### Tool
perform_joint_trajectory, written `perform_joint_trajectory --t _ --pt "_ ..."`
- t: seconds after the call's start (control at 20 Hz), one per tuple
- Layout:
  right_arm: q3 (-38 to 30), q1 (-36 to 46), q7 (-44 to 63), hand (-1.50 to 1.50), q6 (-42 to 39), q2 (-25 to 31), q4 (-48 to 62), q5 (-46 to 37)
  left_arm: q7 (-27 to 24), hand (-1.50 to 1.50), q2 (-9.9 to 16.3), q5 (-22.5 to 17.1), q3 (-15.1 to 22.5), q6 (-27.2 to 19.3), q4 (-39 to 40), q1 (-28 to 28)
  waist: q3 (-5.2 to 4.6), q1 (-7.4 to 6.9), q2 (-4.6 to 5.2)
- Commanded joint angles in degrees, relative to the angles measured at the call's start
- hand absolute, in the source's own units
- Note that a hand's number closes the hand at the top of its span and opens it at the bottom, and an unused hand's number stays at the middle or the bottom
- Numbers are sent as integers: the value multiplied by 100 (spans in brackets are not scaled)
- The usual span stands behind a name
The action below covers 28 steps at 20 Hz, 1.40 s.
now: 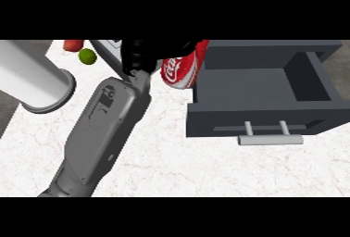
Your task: Pick up the can, place it into the drawer and close the drawer
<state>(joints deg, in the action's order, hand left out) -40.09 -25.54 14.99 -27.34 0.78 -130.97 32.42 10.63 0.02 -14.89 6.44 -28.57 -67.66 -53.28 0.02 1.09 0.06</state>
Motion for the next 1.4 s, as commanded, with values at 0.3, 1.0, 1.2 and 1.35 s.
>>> perform_joint_trajectory --t 0.3,1.0,1.2,1.35 --pt "144 391 266 -150 244 17 -54 -135 -261 150 -2 -678 381 -714 1467 -1599 1 98 28" --pt "390 398 38 -150 146 -73 2 -489 -888 150 -2 -2013 899 -747 3049 -2683 7 210 57" --pt "511 734 269 -150 372 13 -78 -511 -1504 150 -2 -2376 1503 -879 3195 -2351 5 257 78" --pt "412 493 336 -150 264 8 -209 -315 -1179 150 -2 -2662 1725 -1115 3413 -2752 6 320 71"
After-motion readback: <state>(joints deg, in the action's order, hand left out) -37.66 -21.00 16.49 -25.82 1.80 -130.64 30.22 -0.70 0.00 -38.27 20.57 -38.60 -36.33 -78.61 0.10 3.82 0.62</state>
